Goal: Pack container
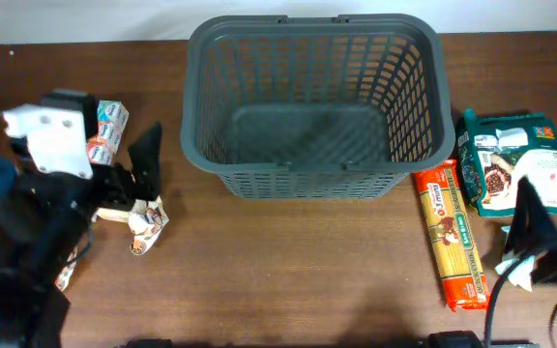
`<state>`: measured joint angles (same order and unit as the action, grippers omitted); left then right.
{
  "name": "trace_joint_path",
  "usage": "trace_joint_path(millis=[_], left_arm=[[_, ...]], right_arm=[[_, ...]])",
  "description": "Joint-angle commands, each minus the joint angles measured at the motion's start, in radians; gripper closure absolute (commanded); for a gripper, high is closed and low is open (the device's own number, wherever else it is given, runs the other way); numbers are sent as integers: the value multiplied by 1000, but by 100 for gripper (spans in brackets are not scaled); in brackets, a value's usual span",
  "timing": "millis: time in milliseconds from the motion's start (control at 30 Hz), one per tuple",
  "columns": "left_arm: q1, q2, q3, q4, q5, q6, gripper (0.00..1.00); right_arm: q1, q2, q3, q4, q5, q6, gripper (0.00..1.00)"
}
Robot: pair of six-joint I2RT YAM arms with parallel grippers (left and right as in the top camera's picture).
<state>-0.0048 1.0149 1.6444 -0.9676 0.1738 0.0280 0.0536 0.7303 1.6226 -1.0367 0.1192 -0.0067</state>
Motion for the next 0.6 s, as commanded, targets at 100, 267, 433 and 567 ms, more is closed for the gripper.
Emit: trace_joint_path(millis=[100, 267, 433, 567], left_arm=[[58, 163, 148, -156, -111, 56, 1], [130, 251, 129, -186, -106, 61, 1], [172, 314, 120, -185, -35, 151, 1], [187, 332, 120, -185, -35, 170, 1]], right_arm=[[5, 275, 348, -275, 200, 15, 1], [-4, 371, 402, -325, 263, 15, 1], [-114, 424, 402, -317, 213, 15, 1], [-320, 463, 402, -309, 72, 14, 1]])
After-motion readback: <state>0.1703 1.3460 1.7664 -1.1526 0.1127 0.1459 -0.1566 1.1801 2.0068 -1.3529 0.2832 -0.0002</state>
